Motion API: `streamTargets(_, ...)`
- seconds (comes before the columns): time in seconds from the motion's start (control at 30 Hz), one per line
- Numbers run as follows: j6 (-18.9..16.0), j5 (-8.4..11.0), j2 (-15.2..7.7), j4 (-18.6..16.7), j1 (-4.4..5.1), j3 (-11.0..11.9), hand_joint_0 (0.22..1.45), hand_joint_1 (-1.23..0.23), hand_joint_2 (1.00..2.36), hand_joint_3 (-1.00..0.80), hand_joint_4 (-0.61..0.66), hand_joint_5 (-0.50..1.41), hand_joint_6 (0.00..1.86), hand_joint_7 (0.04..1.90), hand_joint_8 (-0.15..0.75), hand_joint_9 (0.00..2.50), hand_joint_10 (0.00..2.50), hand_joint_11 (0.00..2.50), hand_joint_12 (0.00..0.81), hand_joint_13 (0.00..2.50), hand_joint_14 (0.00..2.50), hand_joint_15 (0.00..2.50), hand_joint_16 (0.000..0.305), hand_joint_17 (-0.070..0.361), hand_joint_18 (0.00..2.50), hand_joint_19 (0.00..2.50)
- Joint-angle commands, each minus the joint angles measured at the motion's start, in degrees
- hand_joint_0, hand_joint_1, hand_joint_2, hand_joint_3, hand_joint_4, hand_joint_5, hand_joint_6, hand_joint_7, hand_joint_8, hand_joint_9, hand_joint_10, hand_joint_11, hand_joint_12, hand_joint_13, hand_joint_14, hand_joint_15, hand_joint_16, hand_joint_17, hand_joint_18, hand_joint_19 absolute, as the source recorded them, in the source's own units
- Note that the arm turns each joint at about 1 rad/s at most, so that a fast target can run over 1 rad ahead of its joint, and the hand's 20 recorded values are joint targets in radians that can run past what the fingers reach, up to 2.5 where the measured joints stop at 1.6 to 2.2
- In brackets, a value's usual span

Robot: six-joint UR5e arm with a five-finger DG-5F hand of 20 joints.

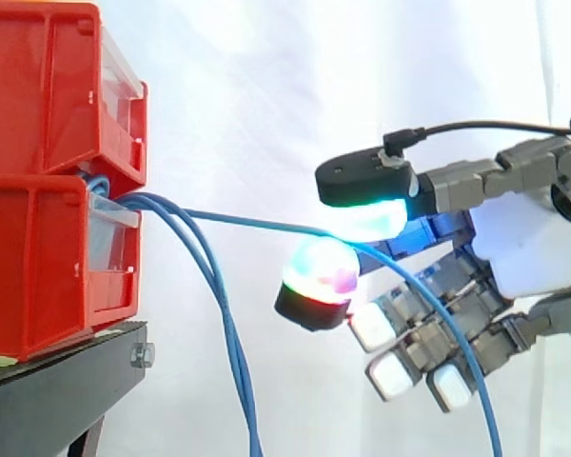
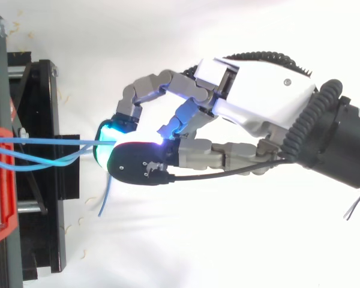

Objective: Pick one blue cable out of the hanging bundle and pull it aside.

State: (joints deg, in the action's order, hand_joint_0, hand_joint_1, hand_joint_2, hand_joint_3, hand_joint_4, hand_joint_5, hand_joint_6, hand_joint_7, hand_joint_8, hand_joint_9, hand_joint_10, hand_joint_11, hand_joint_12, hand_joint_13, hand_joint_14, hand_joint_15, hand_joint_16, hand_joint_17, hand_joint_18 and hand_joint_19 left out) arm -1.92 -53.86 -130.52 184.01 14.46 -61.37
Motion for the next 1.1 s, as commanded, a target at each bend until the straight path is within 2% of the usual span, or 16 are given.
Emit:
streamTargets(0.0,-0.01,-0.01,0.00,-4.01,0.22,-1.82,0.47,-0.71,1.45,-0.05,-0.05,-0.03,0.87,1.06,0.323,1.18,0.01,0.23,0.477,0.99,0.02,0.49,0.077,0.173,0.92,0.70)
streamTargets(0.4,-0.01,0.07,0.00,-6.21,0.22,-1.82,0.46,-0.71,1.48,-0.06,-0.05,-0.03,0.87,1.05,0.320,1.18,0.01,0.23,0.482,0.98,0.02,0.50,0.077,0.173,0.92,0.70)
streamTargets(1.07,0.69,0.07,-0.09,-6.39,0.31,-1.91,0.46,-0.70,1.48,-0.06,-0.05,-0.03,0.87,1.05,0.323,1.17,0.01,0.23,0.481,0.98,0.02,0.49,0.077,0.174,0.91,0.70)
